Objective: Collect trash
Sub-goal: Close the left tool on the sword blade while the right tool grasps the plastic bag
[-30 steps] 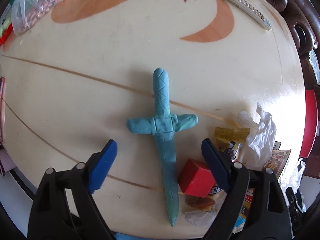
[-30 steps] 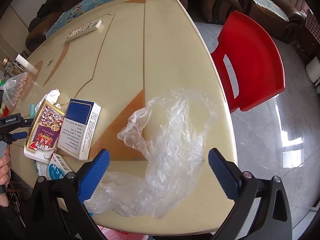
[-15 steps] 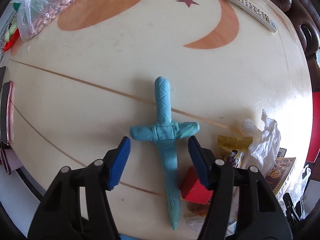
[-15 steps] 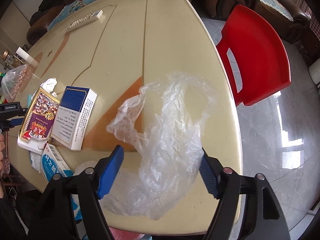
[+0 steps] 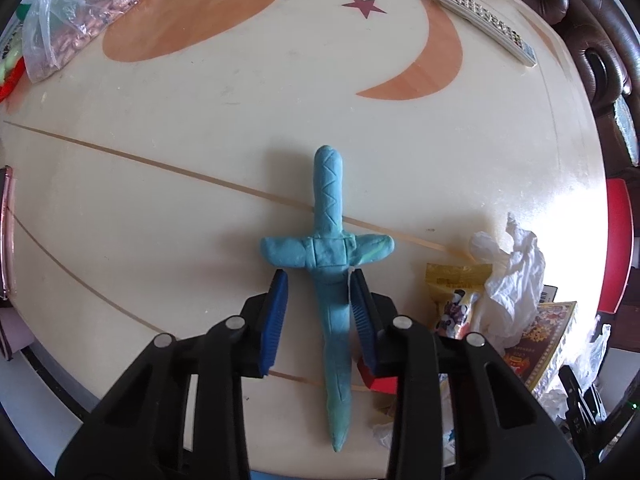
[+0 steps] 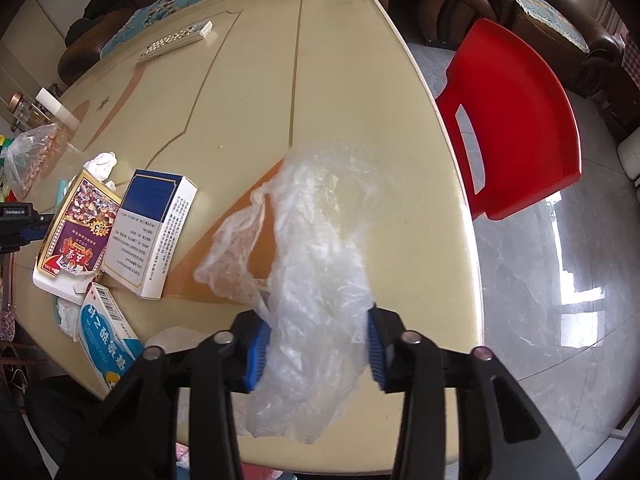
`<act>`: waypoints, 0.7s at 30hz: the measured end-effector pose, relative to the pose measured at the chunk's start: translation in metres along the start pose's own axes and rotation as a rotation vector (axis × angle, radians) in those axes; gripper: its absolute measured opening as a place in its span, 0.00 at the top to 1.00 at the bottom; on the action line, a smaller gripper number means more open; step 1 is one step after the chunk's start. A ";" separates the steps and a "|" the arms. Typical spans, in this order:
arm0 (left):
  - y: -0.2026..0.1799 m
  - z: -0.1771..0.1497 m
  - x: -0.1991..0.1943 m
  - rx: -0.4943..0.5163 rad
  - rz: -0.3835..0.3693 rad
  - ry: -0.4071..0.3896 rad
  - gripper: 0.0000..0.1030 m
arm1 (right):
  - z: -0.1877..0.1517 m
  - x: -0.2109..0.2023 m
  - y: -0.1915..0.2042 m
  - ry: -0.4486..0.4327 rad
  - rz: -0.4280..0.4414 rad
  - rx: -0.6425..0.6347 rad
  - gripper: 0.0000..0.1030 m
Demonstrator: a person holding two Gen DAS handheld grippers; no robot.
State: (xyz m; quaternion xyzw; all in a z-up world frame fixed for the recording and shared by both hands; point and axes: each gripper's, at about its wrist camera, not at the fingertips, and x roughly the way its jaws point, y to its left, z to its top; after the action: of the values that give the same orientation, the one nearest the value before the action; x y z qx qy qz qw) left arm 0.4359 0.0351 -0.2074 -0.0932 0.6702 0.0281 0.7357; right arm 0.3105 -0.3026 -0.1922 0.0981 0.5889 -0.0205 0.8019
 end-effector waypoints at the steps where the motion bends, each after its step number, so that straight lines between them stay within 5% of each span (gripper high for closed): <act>1: 0.000 0.000 0.001 0.002 -0.004 0.000 0.69 | 0.000 0.000 0.000 -0.001 -0.001 -0.002 0.70; 9: -0.008 -0.012 0.005 0.030 -0.044 0.007 0.81 | 0.000 -0.001 0.001 -0.011 0.015 0.001 0.78; 21: -0.005 -0.020 0.003 0.053 -0.055 -0.014 0.82 | 0.002 -0.015 0.001 -0.057 0.024 -0.004 0.80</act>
State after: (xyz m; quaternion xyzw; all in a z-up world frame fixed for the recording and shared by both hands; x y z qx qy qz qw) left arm 0.4178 0.0264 -0.2119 -0.0918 0.6628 -0.0092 0.7431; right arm 0.3081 -0.3032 -0.1777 0.1032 0.5645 -0.0125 0.8189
